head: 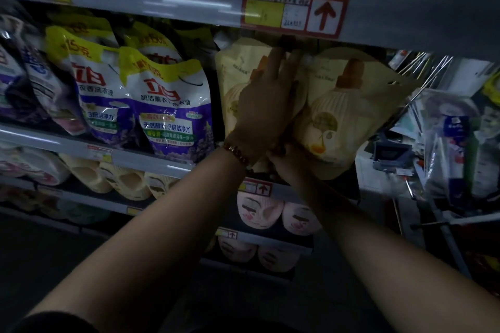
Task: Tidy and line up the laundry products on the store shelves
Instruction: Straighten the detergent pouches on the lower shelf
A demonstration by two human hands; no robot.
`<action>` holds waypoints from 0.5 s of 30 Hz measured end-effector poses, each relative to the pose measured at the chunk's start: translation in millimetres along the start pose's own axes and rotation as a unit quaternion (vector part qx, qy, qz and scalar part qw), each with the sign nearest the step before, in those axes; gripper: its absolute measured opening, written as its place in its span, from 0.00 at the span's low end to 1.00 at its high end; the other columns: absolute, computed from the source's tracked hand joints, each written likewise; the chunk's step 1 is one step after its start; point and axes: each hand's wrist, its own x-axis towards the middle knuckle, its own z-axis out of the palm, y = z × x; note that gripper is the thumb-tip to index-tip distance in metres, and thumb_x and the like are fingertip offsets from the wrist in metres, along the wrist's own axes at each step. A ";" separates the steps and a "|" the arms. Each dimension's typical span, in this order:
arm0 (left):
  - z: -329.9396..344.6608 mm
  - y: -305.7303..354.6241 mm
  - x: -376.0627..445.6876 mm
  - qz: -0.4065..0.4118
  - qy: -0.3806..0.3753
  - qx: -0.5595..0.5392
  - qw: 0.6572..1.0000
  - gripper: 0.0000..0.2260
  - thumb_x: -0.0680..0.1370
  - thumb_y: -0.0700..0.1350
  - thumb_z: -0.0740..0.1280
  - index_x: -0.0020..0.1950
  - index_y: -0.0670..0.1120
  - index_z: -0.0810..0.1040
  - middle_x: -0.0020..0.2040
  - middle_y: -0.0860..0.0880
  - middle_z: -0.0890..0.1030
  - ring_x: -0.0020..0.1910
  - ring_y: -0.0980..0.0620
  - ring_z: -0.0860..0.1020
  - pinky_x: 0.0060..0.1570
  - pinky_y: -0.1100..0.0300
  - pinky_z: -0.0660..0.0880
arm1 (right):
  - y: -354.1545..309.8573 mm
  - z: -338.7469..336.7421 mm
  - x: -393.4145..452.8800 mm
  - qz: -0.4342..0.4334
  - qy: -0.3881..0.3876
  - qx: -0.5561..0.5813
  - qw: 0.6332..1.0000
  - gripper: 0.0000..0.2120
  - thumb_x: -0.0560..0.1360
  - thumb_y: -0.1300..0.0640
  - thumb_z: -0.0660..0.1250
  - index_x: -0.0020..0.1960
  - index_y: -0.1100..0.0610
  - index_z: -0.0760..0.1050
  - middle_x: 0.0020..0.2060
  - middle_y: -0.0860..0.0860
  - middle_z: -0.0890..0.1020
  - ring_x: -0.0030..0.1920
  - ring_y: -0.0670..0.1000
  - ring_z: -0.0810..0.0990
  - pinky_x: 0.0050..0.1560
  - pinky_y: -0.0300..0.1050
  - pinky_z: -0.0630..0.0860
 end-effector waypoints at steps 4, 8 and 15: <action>-2.6 -6.2 3.6 -0.021 0.044 -0.023 0.999 0.16 0.79 0.43 0.62 0.64 0.41 0.78 0.61 0.39 0.77 0.49 0.41 0.79 0.30 0.52 0.75 | 11.1 3.2 5.0 -0.055 0.053 -0.099 0.992 0.17 0.79 0.49 0.65 0.61 0.60 0.75 0.47 0.54 0.82 0.45 0.54 0.83 0.43 0.50 0.81; -8.7 -10.3 -4.8 -0.035 0.093 -0.079 0.992 0.10 0.78 0.38 0.65 0.58 0.40 0.80 0.55 0.41 0.80 0.47 0.43 0.79 0.34 0.49 0.76 | 23.7 2.4 4.3 -0.105 0.114 -0.223 0.962 0.11 0.79 0.54 0.64 0.55 0.59 0.78 0.48 0.55 0.83 0.50 0.54 0.81 0.48 0.47 0.75; -40.7 -11.6 -14.6 -0.075 0.149 -0.136 0.977 0.10 0.78 0.37 0.65 0.58 0.41 0.82 0.55 0.43 0.81 0.52 0.49 0.78 0.46 0.64 0.72 | 29.6 10.4 -3.2 -0.129 0.174 -0.226 0.950 0.09 0.79 0.56 0.61 0.52 0.60 0.78 0.45 0.56 0.83 0.48 0.56 0.81 0.46 0.43 0.73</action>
